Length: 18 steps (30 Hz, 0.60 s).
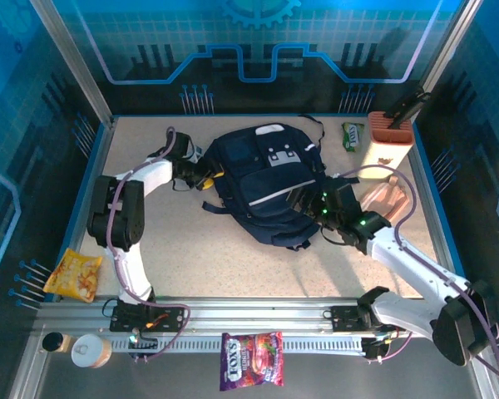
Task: Pack the student bag
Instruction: Rotate the student bag at the top-center of the table.
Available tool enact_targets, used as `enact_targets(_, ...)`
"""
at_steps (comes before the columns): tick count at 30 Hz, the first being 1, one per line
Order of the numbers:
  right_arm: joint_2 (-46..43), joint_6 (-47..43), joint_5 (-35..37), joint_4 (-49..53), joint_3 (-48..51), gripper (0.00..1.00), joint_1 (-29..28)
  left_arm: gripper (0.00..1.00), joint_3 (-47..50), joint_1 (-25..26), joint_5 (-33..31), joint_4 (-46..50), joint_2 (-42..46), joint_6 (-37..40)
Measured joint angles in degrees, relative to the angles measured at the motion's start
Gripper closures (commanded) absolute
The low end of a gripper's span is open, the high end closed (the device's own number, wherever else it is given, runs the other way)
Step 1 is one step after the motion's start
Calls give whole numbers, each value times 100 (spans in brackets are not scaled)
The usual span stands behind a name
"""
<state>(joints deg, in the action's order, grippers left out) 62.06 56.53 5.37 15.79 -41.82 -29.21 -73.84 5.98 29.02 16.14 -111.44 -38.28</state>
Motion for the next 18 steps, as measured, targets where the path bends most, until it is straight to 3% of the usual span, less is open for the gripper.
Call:
enact_targets(8, 654, 9, -542, -402, 15, 5, 0, 59, 0, -24, 87, -20, -136, -81)
enact_targets(12, 951, 20, -640, -479, 15, 6, 0, 48, 0, -37, 52, -2, -136, -81)
enact_targets(18, 1034, 20, -649, -511, -4, 6, 0, 46, 20, -87, -4, -66, -136, -107)
